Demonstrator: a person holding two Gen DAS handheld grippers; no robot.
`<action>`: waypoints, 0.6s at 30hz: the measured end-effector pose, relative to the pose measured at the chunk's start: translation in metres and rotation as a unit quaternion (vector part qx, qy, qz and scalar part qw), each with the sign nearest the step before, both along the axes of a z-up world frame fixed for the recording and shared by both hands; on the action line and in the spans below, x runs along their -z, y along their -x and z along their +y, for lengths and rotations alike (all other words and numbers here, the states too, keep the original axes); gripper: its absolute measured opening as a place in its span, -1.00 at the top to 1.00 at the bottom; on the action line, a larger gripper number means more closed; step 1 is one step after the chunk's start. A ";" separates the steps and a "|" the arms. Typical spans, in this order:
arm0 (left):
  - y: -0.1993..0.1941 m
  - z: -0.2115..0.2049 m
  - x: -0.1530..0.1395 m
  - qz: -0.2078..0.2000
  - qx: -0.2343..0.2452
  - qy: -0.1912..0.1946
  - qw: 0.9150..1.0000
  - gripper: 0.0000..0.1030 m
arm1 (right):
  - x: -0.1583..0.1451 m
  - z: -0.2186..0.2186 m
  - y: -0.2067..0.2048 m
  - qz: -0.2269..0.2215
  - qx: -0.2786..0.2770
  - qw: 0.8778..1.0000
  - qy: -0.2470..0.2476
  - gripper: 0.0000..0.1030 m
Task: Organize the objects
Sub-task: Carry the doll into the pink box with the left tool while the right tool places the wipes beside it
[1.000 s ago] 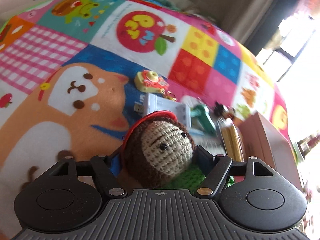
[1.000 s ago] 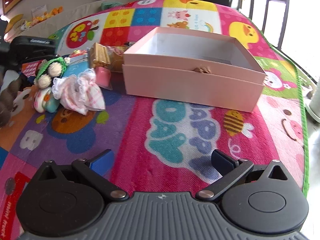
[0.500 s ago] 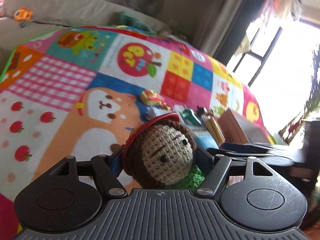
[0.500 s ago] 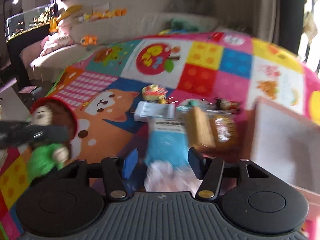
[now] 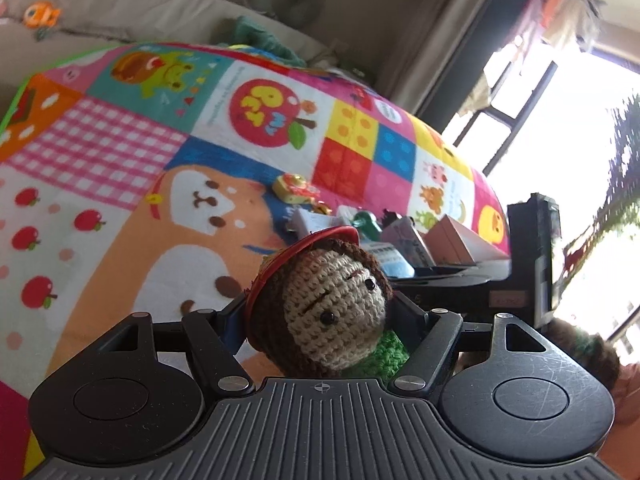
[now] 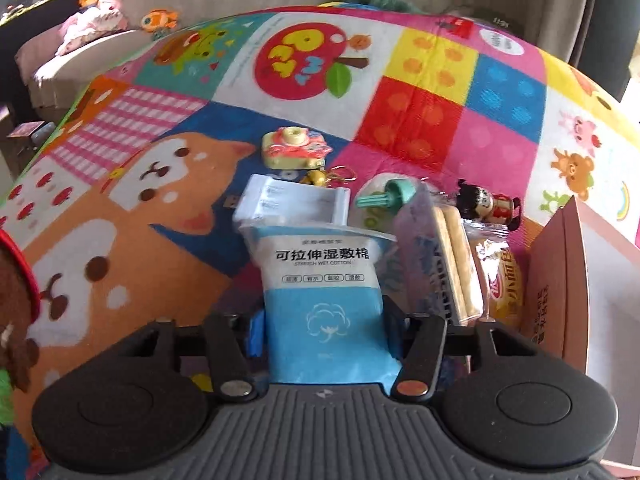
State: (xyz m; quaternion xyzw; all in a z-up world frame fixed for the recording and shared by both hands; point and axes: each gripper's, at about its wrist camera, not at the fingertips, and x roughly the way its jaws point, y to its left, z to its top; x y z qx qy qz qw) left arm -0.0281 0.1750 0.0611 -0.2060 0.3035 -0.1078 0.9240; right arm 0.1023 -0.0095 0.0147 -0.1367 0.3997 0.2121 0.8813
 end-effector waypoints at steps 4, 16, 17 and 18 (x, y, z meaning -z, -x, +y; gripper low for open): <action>0.010 -0.012 -0.013 -0.003 0.018 -0.034 0.999 -0.49 | -0.045 -0.025 0.045 -0.022 -0.037 0.997 -0.070 0.02; -0.037 -0.150 -0.075 -0.031 0.165 -0.104 0.980 -0.49 | -0.104 -0.211 0.171 -0.161 0.085 0.980 -0.077 0.01; -0.053 -0.170 -0.079 -0.030 0.180 -0.106 0.977 -0.49 | -0.104 -0.223 0.174 -0.166 0.101 0.978 -0.080 0.01; -0.072 -0.190 -0.082 -0.027 0.193 -0.106 0.975 -0.49 | -0.102 -0.233 0.175 -0.169 0.117 0.975 -0.084 0.01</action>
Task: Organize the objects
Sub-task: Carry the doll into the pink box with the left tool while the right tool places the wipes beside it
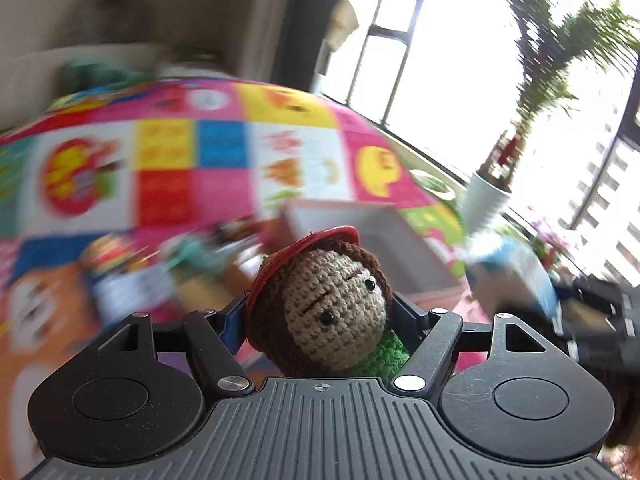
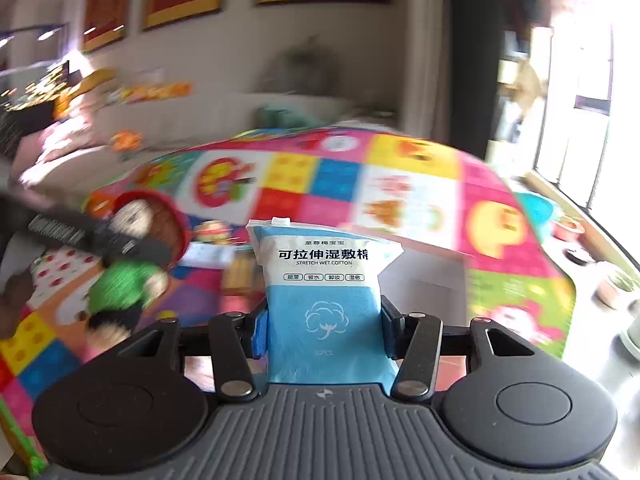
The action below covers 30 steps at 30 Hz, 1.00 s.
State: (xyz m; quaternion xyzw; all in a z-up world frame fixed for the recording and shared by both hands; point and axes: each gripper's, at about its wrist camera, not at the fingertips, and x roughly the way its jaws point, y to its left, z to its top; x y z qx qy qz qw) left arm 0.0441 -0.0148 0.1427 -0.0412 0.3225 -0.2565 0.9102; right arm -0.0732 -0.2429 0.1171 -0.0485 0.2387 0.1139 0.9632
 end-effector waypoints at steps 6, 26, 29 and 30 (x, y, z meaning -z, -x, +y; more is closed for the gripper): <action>-0.105 -0.116 0.015 -0.042 0.043 -0.086 0.994 -0.49 | 0.011 -0.058 -0.002 -0.003 0.058 0.997 -0.057 0.01; -0.103 -0.105 0.042 0.005 0.117 -0.200 0.973 -0.50 | 0.038 -0.056 -0.094 0.044 0.073 0.996 -0.031 0.01; -0.102 -0.117 0.039 -0.010 0.120 -0.215 0.969 -0.47 | 0.042 -0.041 -0.139 0.078 0.072 0.994 -0.017 0.01; -0.102 -0.122 0.040 -0.014 0.122 -0.224 0.967 -0.45 | 0.046 -0.038 -0.153 0.090 0.076 0.993 -0.011 0.01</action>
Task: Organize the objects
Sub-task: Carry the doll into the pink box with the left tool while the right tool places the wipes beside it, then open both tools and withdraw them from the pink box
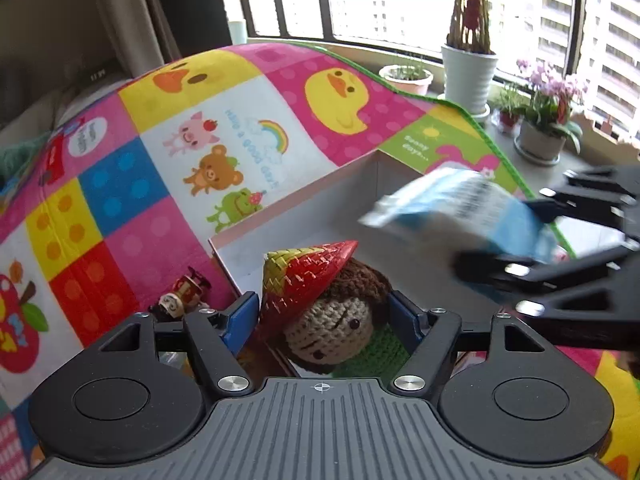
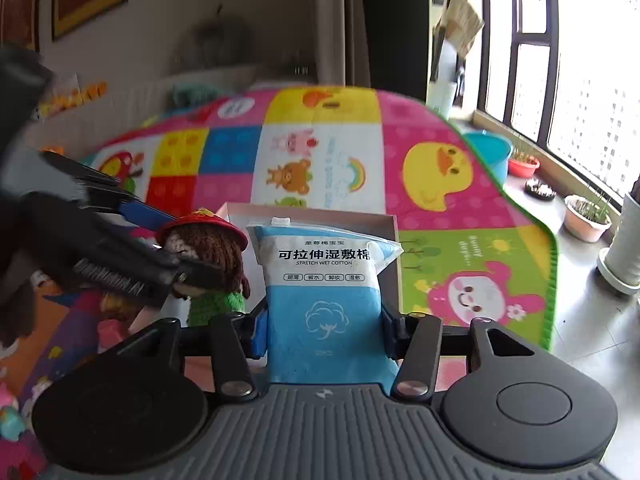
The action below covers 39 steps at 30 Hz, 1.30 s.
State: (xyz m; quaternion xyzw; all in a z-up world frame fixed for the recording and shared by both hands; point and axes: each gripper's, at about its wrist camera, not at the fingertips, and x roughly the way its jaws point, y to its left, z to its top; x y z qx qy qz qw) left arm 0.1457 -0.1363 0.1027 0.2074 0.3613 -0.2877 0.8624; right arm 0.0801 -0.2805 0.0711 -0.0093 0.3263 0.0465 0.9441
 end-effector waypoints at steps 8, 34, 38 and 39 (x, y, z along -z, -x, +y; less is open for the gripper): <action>-0.021 -0.014 0.016 -0.043 -0.026 0.023 0.998 -0.22 | 0.021 0.008 -0.037 0.035 0.028 0.997 0.064 0.01; 0.163 0.242 -0.012 -0.002 -0.212 0.181 0.960 0.09 | 0.035 0.034 -0.044 0.094 -0.036 0.995 0.000 -0.12; 0.194 0.263 0.010 0.054 -0.237 0.217 0.945 0.09 | 0.014 0.036 -0.011 0.042 -0.027 0.998 0.026 -0.40; 0.200 0.264 0.014 0.072 -0.238 0.227 0.942 0.09 | 0.008 0.038 0.002 0.024 -0.030 0.999 0.031 -0.49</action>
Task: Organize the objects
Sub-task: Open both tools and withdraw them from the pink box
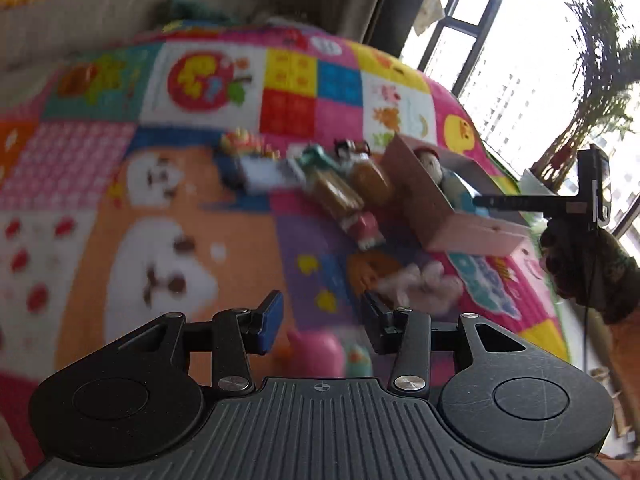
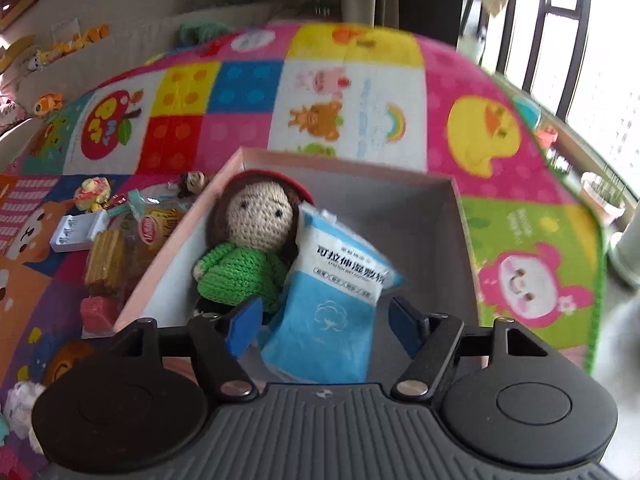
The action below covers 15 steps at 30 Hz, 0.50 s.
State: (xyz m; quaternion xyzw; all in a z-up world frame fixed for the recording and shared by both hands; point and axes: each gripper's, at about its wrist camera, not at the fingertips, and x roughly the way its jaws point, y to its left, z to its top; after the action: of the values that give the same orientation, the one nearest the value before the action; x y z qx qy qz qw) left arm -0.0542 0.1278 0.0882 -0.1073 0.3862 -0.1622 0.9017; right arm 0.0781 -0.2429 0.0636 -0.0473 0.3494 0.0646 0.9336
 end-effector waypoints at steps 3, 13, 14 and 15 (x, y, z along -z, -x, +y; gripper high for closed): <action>0.013 0.000 0.011 0.052 0.001 0.027 0.998 0.09 | -0.012 0.008 0.040 -0.046 -0.020 0.999 0.008 -0.69; -0.020 -0.016 0.044 0.078 -0.079 0.091 0.990 0.09 | 0.025 0.037 0.109 -0.045 -0.050 0.998 0.005 -0.73; -0.029 -0.020 0.045 0.071 -0.082 0.086 0.990 0.09 | 0.031 0.038 0.110 -0.040 -0.048 0.998 0.007 -0.75; -0.038 -0.025 0.046 0.066 -0.083 0.078 0.991 0.09 | 0.036 0.039 0.110 -0.035 -0.045 0.998 0.010 -0.77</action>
State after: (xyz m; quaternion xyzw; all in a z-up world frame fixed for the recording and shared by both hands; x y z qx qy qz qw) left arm -0.0165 0.1026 0.0425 -0.2193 0.4205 -0.1093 0.8736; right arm -0.0324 -0.2035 0.0274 -0.0743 0.3144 0.1020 0.9409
